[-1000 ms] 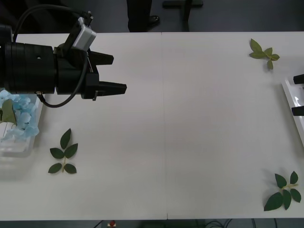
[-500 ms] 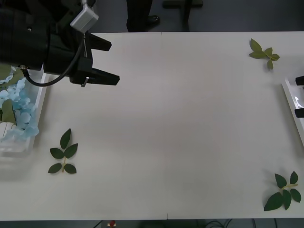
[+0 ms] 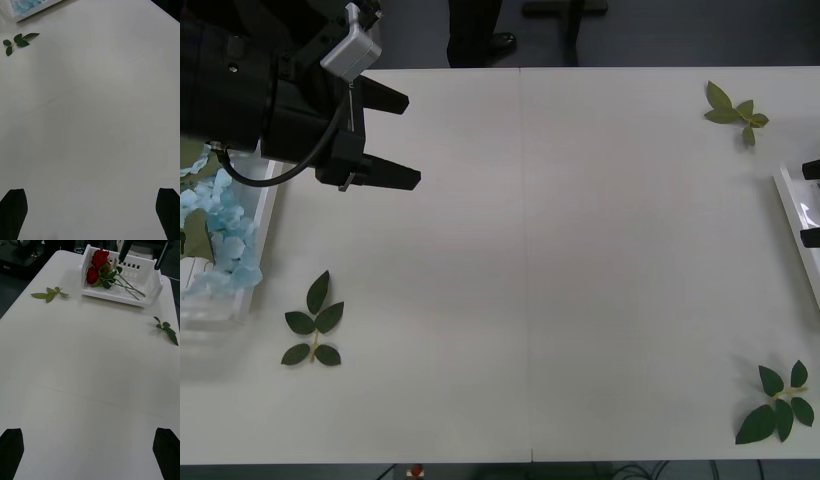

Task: Place the red flowers into the right box and the blue flowers into the left box. If a person shows an open palm, hand one flower to the person first, then continue sorting.

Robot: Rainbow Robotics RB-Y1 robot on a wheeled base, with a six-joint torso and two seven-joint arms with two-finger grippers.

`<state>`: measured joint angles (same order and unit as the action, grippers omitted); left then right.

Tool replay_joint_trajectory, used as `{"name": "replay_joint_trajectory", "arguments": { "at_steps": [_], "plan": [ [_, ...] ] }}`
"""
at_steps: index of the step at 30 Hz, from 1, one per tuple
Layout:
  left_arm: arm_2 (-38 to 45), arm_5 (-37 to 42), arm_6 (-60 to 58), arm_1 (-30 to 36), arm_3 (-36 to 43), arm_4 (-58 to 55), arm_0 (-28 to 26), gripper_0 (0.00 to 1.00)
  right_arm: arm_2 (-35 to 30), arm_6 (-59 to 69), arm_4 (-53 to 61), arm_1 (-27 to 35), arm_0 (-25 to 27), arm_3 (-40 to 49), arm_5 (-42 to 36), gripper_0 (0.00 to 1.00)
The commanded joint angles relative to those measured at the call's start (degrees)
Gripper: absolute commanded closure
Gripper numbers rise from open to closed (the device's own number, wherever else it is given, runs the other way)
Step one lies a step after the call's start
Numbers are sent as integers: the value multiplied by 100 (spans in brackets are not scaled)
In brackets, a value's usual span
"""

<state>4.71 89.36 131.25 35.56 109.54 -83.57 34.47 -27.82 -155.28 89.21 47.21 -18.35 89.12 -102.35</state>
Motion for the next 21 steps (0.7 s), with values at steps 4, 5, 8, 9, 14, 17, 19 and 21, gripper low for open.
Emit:
{"name": "replay_joint_trajectory", "arguments": {
  "at_steps": [4, 5, 8, 9, 14, 17, 19, 21],
  "plan": [
    [30, 82, 59, -31, 68, -28, 77, 0, 22, 28, 9, 148, -72, 114, 5, 0],
    [30, 82, 68, -23, 68, -28, 77, 0, 22, 28, 9, 148, -72, 114, 5, 0],
    [30, 82, 68, -23, 59, -1, 68, 0, 22, 28, 9, 148, -72, 114, 5, 0],
    [30, 82, 68, -23, 59, -1, 68, 0, 22, 28, 9, 148, -72, 114, 5, 0],
    [30, 82, 68, -49, 68, 78, 59, 0, 22, 28, 9, 148, -72, 114, 5, 0],
    [30, 82, 50, -66, 59, 113, 59, 0, 22, 28, 9, 148, -72, 114, 5, 0],
    [30, 73, 41, -84, 68, 122, 59, 0, 22, 28, 9, 148, -72, 114, 5, 0],
    [30, 73, 24, -84, 59, 122, 51, 0, 22, 28, 9, 148, -72, 114, 5, 0]
  ]
}}
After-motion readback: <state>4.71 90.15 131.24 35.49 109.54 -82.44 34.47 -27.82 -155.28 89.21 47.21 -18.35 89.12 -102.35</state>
